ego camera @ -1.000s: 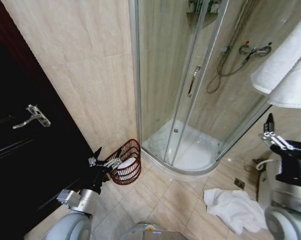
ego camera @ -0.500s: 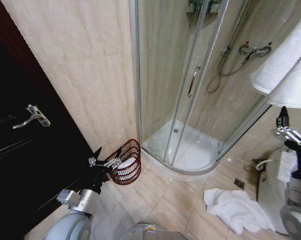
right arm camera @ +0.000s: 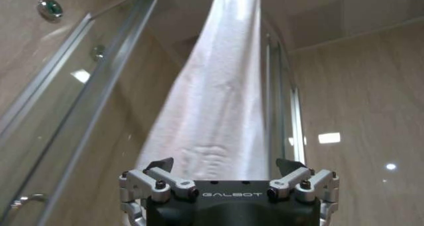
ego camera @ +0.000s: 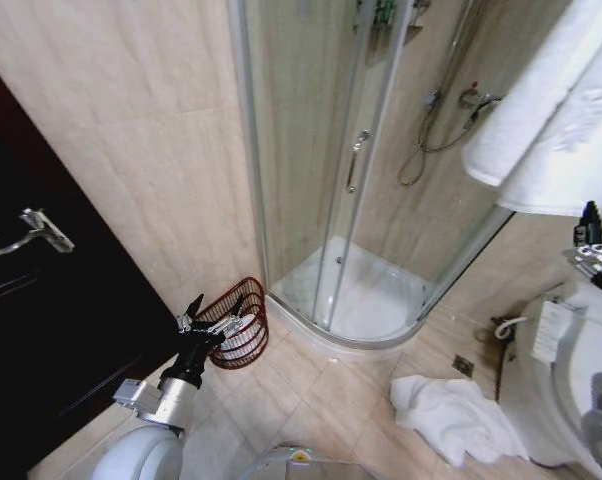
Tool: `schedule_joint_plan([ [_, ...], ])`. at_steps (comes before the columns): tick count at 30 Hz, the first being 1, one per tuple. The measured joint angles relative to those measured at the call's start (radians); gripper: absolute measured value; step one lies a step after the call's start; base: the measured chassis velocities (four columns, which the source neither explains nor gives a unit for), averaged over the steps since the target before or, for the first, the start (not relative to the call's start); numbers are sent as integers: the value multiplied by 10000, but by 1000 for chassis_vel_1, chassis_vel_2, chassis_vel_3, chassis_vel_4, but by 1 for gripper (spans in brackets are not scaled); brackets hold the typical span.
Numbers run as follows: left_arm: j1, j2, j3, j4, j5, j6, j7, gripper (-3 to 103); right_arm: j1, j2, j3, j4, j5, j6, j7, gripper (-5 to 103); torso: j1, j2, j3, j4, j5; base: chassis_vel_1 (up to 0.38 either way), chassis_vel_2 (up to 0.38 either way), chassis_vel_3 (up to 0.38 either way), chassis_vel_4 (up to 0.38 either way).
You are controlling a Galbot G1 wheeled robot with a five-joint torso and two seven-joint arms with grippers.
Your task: Discard the used towel into the hamper.
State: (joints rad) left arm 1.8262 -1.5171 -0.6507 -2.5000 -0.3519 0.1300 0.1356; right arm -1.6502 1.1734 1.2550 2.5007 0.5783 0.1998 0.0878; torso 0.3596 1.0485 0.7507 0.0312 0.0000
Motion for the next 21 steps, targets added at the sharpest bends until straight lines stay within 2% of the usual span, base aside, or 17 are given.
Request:
schedule_joint_plan([
  [7, 0, -5, 2, 0, 0, 0, 1, 100, 362, -632, 705, -9, 732, -104, 45, 100, 1, -1, 1, -4, 12, -199, -226, 212, 160],
  [9, 0, -5, 2, 1, -1, 0, 1, 100, 647, -1127, 1094, -7, 1089, -125, 53, 100, 0, -1, 0, 4, 1, -12, -100, 102, 17],
  [13, 0, -1, -2, 1, 0, 0, -1, 100, 1010, -1858, 1601, -149, 1604, -138, -35, 100, -3, 0, -1, 5, -9, 44, -6, 23, 0],
  [16, 0, 2, -2, 1, 0, 0, -1, 100, 1084, -2095, 1645, -218, 1908, -146, -128, 100, -3, 0, -1, -2, -3, 75, 34, -63, -44],
  [21, 0, 3, -3, 1, 0, 0, -1, 100, 1482, -2617, 1594, -495, 2118, -175, -255, 100, -2, -1, 0, -1, 0, 13, 15, -22, -22],
])
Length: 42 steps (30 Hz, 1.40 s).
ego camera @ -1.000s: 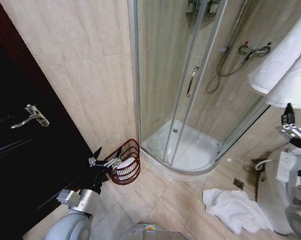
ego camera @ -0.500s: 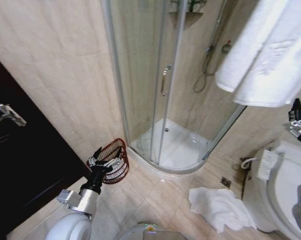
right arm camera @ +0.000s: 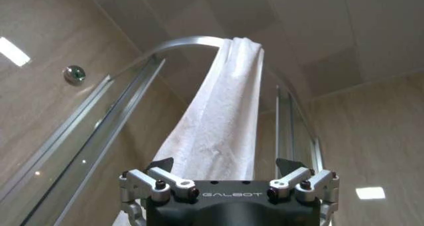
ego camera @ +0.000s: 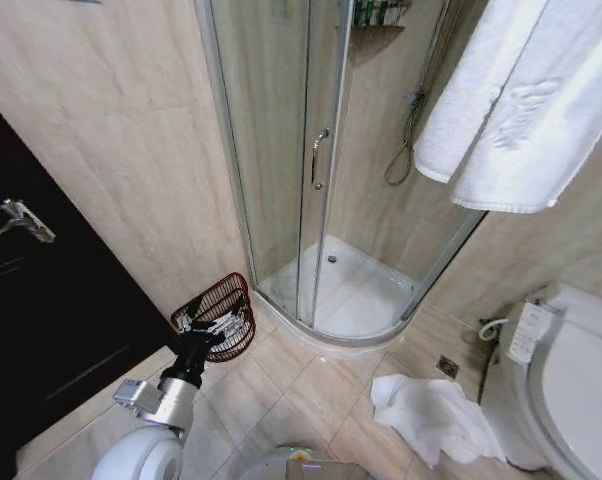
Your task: Discard the used towel into the hamper.
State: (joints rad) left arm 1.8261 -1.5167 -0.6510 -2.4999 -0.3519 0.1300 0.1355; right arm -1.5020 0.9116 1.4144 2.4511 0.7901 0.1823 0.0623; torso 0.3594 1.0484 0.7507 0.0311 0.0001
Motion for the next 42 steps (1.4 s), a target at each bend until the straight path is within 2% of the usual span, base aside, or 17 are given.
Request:
schedule_joint_plan([
  [7, 0, -5, 3, 0, 0, 0, 0, 100, 1023, -1310, -123, -608, 651, -195, -257, 100, 2, -1, 0, 1, -2, 0, 0, 0, 0],
  [17, 0, -4, 2, 0, 0, 0, 0, 100, 3007, -2214, -1030, -1560, 186, -496, 89, 100, 1, -2, 1, 1, -2, 0, 0, 0, 0],
  [22, 0, -4, 3, 0, 0, 1, 0, 100, 4660, -2871, -1966, -2811, 65, -506, 99, 100, 2, -2, 1, 3, -1, 0, 0, 0, 0],
  [28, 0, -4, 3, 0, 0, 1, 1, 100, 5211, -3041, -2578, -3236, 44, -496, 49, 100, 2, -2, 1, 2, 0, 0, 0, 0, 0],
  [32, 0, -3, 3, 0, 0, 1, 1, 100, 5937, -3201, -3288, -3611, -72, -499, -39, 100, 2, -2, 0, 0, 4, 0, 0, 0, 0],
  [34, 0, -4, 3, 0, 0, 1, 1, 100, 6789, -3463, -3835, -3904, -105, -502, -88, 100, 2, -2, 0, 2, 0, 0, 0, 0, 0],
  [38, 0, -5, 3, 0, 0, 1, 1, 100, 8183, -3960, -4676, -4234, 339, -599, -140, 100, 3, -2, 1, 5, -3, 0, 0, 0, 0],
  [42, 0, -4, 3, 0, 0, 1, 0, 100, 8897, -4356, -4987, -4456, 695, -817, -302, 100, 2, -2, 0, 1, -2, 0, 0, 0, 0],
])
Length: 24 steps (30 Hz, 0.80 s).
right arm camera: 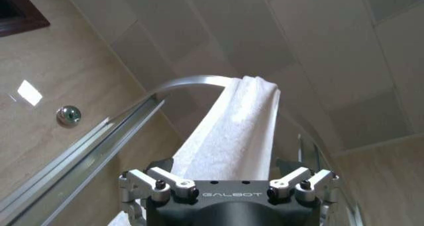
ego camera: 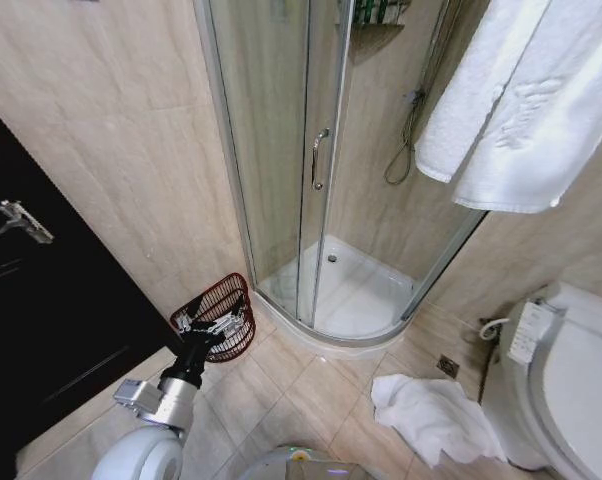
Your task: Discard the used towel into the hamper.
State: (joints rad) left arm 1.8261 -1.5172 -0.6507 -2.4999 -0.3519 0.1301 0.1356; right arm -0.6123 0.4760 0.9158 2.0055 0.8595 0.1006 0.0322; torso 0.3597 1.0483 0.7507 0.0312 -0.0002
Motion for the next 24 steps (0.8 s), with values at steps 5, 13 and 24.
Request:
schedule_joint_plan([
  [5, 0, 0, 0, 0, 0, 0, 0, 100, 282, -274, -89, -120, 318, -273, -78, 100, 0, 0, 0, -1, 3, 0, 0, 0, 0],
  [13, 0, 0, 0, 0, 0, 0, 0, 100, 337, -512, -62, -401, 855, -527, -302, 100, 39, 89, 43, -1, 3, 0, 0, 0, 0],
  [24, 0, 0, 0, 0, 1, 0, 0, 100, 851, -562, -465, -1009, 1165, -650, -571, 100, 304, 668, 360, -1, 0, 0, 0, 0, 0],
])
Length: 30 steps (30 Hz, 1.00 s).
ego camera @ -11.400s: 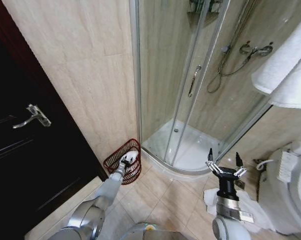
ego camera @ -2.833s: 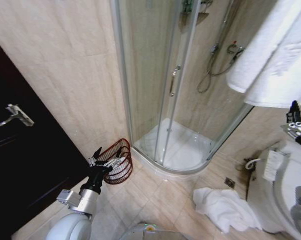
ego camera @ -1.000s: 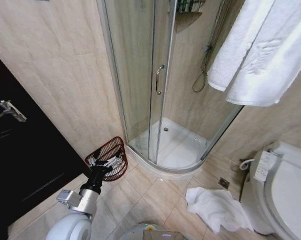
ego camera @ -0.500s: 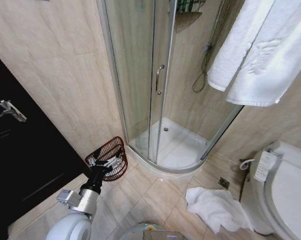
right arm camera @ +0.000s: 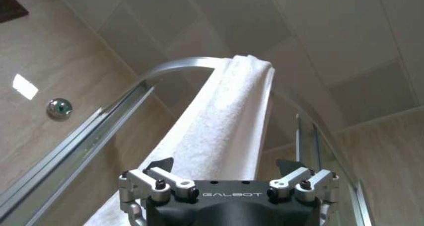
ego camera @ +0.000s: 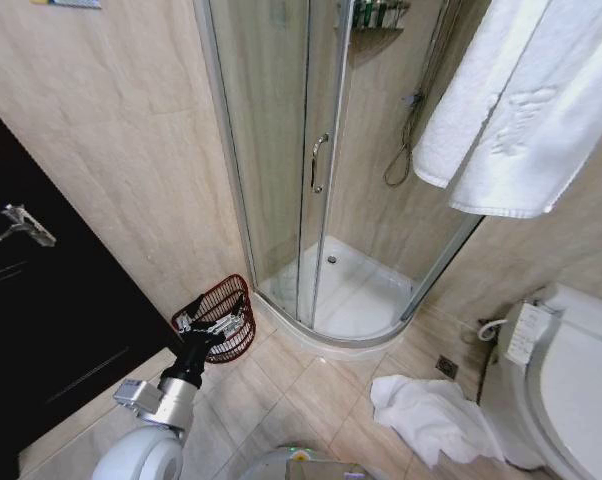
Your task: Discard the used towel into the hamper.
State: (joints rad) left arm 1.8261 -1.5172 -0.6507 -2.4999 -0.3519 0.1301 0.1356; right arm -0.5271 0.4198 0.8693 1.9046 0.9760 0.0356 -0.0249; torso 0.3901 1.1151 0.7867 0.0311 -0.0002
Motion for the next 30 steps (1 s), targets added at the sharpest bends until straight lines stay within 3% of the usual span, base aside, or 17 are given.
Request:
schedule_joint_plan([
  [11, 0, 0, 0, 0, 0, 0, 0, 100, 215, 110, 1, -174, 317, -184, -111, 100, 255, 563, 305, 0, 0, 0, 0, 0, 0],
  [19, 0, 0, 0, 0, 0, 0, 0, 100, 993, 999, -360, -507, 585, -568, -34, 100, 446, 967, 523, 2, 4, 0, 0, 0, 0],
  [23, 0, 0, 0, 0, 0, 0, 0, 100, 2221, 1368, -1068, -992, 1850, -1094, -393, 100, 481, 1059, 580, 1, 1, 0, 0, 0, 0],
  [30, 0, 0, 0, 0, 0, 0, 0, 100, 4371, 1673, -2821, -2087, 2177, -1414, -532, 100, 479, 1056, 581, 1, 4, 0, 0, 0, 0],
])
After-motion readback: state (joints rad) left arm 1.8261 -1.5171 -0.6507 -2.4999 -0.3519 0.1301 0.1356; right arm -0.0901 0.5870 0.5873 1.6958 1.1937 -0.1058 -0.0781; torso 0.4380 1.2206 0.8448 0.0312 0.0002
